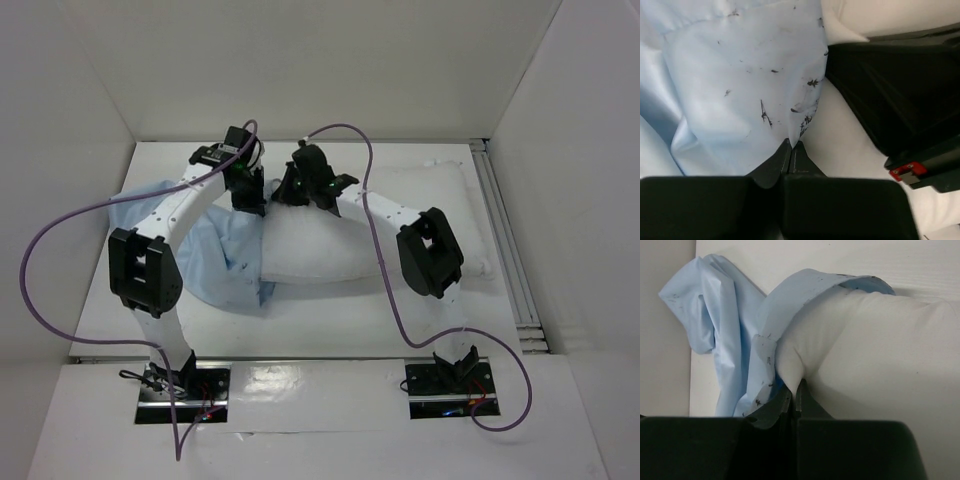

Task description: Put the pillow into the pillowcase

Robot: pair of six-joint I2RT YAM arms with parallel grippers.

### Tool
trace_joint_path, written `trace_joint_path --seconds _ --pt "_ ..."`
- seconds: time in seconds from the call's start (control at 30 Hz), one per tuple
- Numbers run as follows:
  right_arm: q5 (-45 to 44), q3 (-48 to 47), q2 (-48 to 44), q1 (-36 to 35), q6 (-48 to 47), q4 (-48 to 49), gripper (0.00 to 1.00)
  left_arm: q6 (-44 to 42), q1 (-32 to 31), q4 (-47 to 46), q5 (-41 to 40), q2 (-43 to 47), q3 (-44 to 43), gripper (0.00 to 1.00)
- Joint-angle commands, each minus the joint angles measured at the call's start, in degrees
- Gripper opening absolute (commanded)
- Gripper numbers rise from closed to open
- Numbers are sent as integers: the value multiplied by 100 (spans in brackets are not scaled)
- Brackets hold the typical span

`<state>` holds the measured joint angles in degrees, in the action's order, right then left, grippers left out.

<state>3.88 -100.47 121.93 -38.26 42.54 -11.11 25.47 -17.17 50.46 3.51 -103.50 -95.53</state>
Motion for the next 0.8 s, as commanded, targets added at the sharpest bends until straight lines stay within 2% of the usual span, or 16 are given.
trace_joint_path --seconds 0.0,0.13,0.27,0.43,0.57,0.7,0.77 --pt "-98 281 -160 56 -44 -154 0 28 38 -45 -237 -100 -580 0" --pt "-98 939 -642 56 -44 179 0 28 38 34 -123 -100 -1309 0" --pt "-360 1484 -1152 -84 -44 479 0 28 38 87 456 -153 -1855 0" --pt "-774 1591 -1566 -331 -271 531 0 28 -14 140 1511 -284 -2329 0" --pt "-1336 1311 -1637 -568 -466 452 0 150 -216 140 1679 -643 -2541 0" --pt "-2651 1038 -1277 -621 -291 407 0 221 -217 7 1556 -1283 -2602 0" --pt "-2944 1187 -1277 -621 -159 487 0 221 -217 139 1618 -1453 -2603 0"
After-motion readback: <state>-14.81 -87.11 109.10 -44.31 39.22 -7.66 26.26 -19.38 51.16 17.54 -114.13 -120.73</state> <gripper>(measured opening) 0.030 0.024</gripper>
